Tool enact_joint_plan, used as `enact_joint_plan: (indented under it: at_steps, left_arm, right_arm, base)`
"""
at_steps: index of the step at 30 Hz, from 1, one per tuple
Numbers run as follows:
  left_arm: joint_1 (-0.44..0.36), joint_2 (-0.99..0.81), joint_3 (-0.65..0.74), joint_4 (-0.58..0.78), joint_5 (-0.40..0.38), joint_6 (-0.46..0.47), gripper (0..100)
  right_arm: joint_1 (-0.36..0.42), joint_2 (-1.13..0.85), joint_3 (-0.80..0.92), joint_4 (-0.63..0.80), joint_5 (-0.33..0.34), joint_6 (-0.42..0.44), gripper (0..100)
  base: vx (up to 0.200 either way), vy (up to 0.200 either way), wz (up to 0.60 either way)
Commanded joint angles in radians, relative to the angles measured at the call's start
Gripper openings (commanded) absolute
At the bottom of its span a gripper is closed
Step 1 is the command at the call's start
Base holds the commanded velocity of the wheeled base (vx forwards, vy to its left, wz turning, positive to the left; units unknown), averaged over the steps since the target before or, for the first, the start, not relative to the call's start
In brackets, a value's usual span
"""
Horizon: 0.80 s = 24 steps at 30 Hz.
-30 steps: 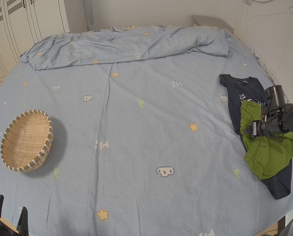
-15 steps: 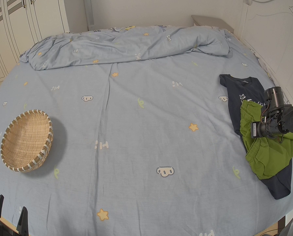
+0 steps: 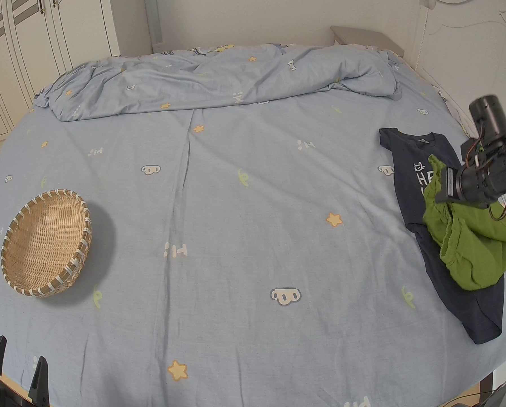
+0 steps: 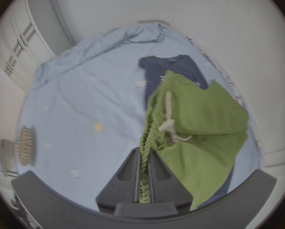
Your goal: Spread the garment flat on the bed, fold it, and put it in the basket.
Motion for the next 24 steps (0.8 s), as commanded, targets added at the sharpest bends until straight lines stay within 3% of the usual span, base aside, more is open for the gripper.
enact_joint_plan:
  at_steps: [1, 11, 14, 16, 17, 18, 19, 20, 21, 24]
  left_arm:
    - [0.000, -0.016, 0.018, 0.000, 0.000, -0.001, 100]
    - [0.000, -0.016, 0.018, 0.000, 0.000, 0.001, 100]
    - [0.000, -0.016, 0.018, 0.000, 0.000, -0.001, 100]
    - [0.000, -0.016, 0.018, 0.000, 0.000, -0.001, 100]
    - [0.000, -0.016, 0.018, 0.000, 0.000, -0.001, 100]
    - [0.000, -0.016, 0.018, 0.000, 0.000, -0.001, 100]
    - [0.000, -0.016, 0.018, 0.000, 0.000, -0.001, 100]
    - [0.000, -0.016, 0.018, 0.000, 0.000, -0.001, 100]
    - [0.000, -0.016, 0.018, 0.000, 0.000, 0.001, 100]
    - [0.000, -0.016, 0.018, 0.000, 0.000, -0.001, 100]
  right_arm:
    - [0.159, -0.187, -0.253, 0.238, 0.325, 0.197, 0]
    - [0.339, -0.186, -0.116, 0.081, 0.311, 0.173, 0]
    - [0.465, -0.160, -0.102, 0.060, 0.211, 0.134, 0]
    - [0.465, -0.160, -0.102, 0.060, 0.211, 0.134, 0]
    - [0.572, -0.080, -0.104, 0.005, 0.107, 0.118, 0]
    - [0.577, -0.077, -0.104, -0.001, 0.102, 0.116, 0]
    - [0.638, -0.031, -0.104, -0.067, 0.041, 0.113, 0]
    - [0.638, -0.031, -0.104, -0.067, 0.041, 0.113, 0]
    - [0.689, 0.021, -0.109, -0.144, -0.008, 0.113, 0]
    - [0.751, 0.084, -0.118, -0.291, -0.033, 0.108, 0]
  base:
    - [0.000, 0.000, 0.00]
    - [0.000, 0.000, 0.00]
    - [0.000, 0.000, 0.00]
    - [0.000, 0.000, 0.00]
    - [0.000, 0.000, 0.00]
    - [0.000, 0.000, 0.00]
    - [0.000, 0.000, 0.00]
    - [0.000, 0.000, 0.00]
    - [0.000, 0.000, 0.00]
    - [0.000, 0.000, 0.00]
